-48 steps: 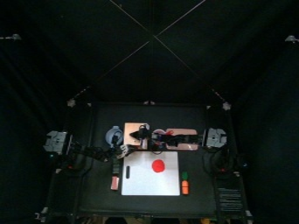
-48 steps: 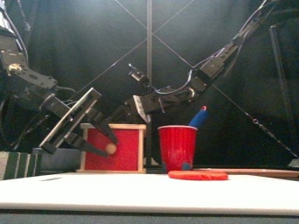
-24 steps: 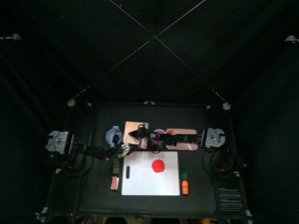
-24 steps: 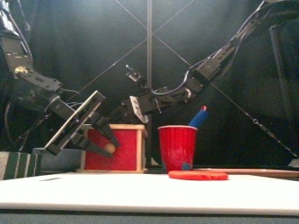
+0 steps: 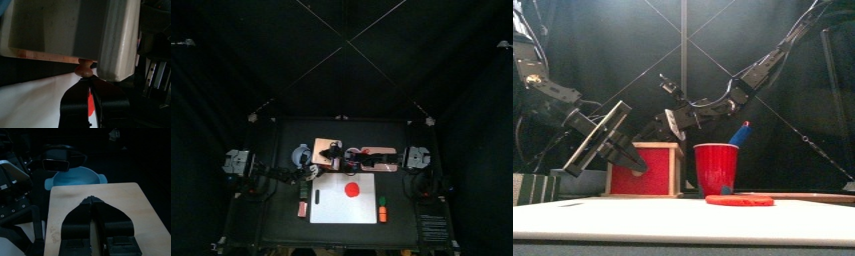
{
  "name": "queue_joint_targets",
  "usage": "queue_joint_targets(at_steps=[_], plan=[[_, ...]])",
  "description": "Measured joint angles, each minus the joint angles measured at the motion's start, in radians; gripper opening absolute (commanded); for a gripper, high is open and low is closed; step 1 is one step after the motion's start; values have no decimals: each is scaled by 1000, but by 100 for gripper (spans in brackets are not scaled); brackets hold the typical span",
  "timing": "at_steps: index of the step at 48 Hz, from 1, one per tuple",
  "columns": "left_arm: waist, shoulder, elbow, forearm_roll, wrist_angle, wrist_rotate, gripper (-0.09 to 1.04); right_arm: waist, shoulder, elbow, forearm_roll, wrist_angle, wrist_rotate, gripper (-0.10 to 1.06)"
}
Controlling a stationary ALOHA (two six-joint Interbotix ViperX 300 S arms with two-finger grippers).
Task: Get the cutter from the drawer then cut the dough then place the extra dough in the bowl
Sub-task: Open the drawer
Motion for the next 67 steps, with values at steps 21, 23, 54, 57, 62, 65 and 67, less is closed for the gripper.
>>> queue_joint_targets(at_steps=[21, 23, 54, 57, 62, 65, 67], plan=[[-5, -26, 26, 55, 84, 74, 66, 0, -26, 37, 0, 0, 3, 4], [-2, -32, 28, 57, 86, 80, 70, 0, -25, 38, 0, 0, 3, 4], [63, -38, 12, 58, 63, 137, 77, 2, -26, 40, 3, 2, 5, 4], [63, -38, 12, 60, 63, 137, 77, 2, -26, 40, 3, 2, 6, 4], [64, -38, 11, 60, 63, 138, 76, 2, -26, 40, 3, 2, 6, 4], [64, -37, 11, 61, 63, 141, 72, 2, -26, 40, 3, 0, 6, 4], [64, -37, 9, 63, 63, 141, 67, 2, -26, 40, 5, 0, 8, 4]])
